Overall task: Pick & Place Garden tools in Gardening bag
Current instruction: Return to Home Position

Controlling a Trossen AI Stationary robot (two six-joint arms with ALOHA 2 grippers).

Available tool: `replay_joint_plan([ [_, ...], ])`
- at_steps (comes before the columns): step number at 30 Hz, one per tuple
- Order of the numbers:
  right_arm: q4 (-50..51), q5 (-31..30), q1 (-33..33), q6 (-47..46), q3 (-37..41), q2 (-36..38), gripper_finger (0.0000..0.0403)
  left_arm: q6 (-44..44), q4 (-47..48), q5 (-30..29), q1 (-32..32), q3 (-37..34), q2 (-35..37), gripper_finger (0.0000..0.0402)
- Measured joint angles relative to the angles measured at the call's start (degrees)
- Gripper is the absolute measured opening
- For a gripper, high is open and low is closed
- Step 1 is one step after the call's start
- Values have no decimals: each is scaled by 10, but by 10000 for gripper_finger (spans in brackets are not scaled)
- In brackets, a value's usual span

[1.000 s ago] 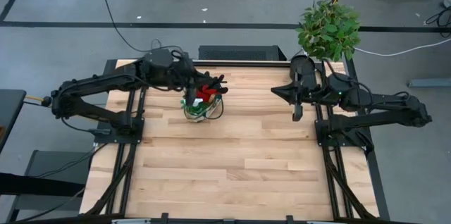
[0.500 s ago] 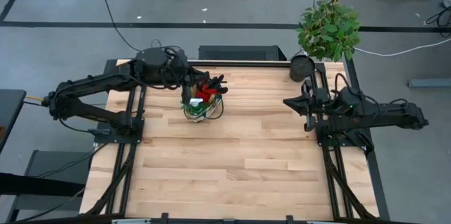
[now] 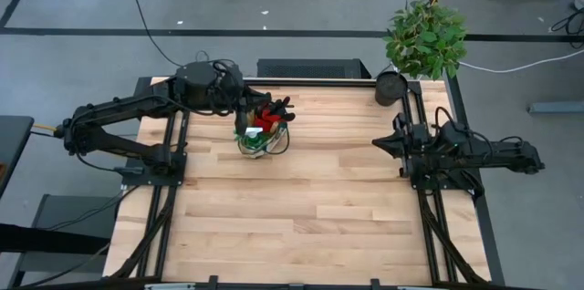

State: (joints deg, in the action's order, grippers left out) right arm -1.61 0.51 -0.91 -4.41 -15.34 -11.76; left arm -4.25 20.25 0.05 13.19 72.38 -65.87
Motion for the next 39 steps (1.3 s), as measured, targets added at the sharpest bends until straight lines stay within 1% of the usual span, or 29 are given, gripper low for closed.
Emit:
replay_joint_plan([
  [10,9,-10,0,-5,55,41,0,-9,1,0,1,0,0,6],
  [17,21,7,0,1,83,58,0,-11,2,0,1,0,0,4],
  [21,17,21,0,-12,102,70,0,-11,2,-17,1,0,5,8],
  [27,25,20,0,3,117,82,0,-33,12,-31,2,0,22,4],
  [31,25,19,0,3,135,83,0,-45,13,-54,2,0,31,7],
  [34,9,19,0,4,144,82,0,-43,12,-64,1,0,34,4],
  [39,12,-4,0,27,144,82,0,-43,7,-79,1,0,39,6],
])
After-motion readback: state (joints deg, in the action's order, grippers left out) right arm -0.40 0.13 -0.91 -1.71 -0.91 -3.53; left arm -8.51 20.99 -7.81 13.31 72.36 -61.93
